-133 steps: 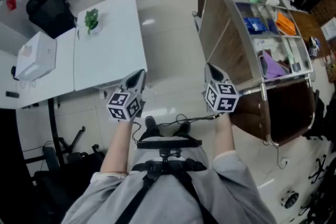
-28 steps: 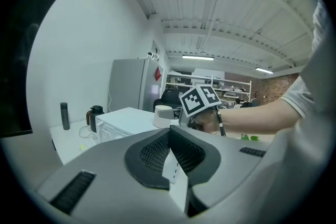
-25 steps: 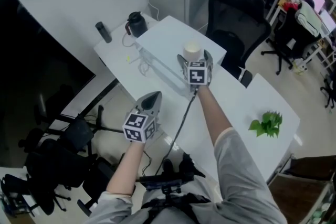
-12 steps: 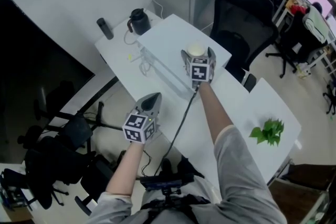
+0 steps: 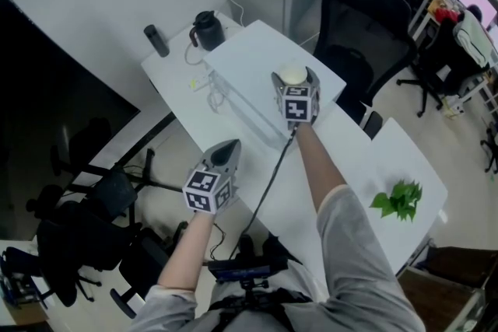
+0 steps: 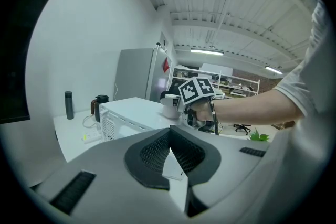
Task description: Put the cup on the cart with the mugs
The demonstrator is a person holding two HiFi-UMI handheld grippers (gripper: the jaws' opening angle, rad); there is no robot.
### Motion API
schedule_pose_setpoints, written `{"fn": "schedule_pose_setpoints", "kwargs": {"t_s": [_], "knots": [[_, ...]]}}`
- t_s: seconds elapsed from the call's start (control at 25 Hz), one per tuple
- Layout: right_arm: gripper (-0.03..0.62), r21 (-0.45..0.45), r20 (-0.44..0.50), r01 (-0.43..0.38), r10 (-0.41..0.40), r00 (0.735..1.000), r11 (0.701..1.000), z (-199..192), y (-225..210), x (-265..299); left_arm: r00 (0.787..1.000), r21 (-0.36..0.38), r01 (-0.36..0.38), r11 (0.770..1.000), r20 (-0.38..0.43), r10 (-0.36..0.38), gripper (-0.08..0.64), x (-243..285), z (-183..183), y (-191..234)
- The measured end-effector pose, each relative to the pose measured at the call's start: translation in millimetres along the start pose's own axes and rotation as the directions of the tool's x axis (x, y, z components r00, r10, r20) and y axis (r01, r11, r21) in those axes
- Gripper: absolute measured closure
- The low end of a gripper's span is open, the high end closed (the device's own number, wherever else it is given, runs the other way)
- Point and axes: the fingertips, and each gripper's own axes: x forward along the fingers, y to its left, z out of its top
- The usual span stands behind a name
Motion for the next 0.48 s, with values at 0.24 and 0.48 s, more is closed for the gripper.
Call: {"fn": "schedule_pose_setpoints", "kwargs": {"t_s": [0.24, 0.48], "knots": [[0.15, -0.01, -0.003, -0.004, 0.004, 1.0, 1.0, 0.6, 0.7, 2.5, 1.0, -0.004, -0.004, 1.0, -0.003, 0.004, 0.557, 1.2, -1.4, 2.6], [0.152, -0.001, -0.007, -0.021, 0.021, 1.0, 1.0, 0.6, 1.5, 2.0, 1.0, -0.006, -0.003, 1.0, -0.007, 0.003, 0.557, 3.1, -2.9, -0.5]]}}
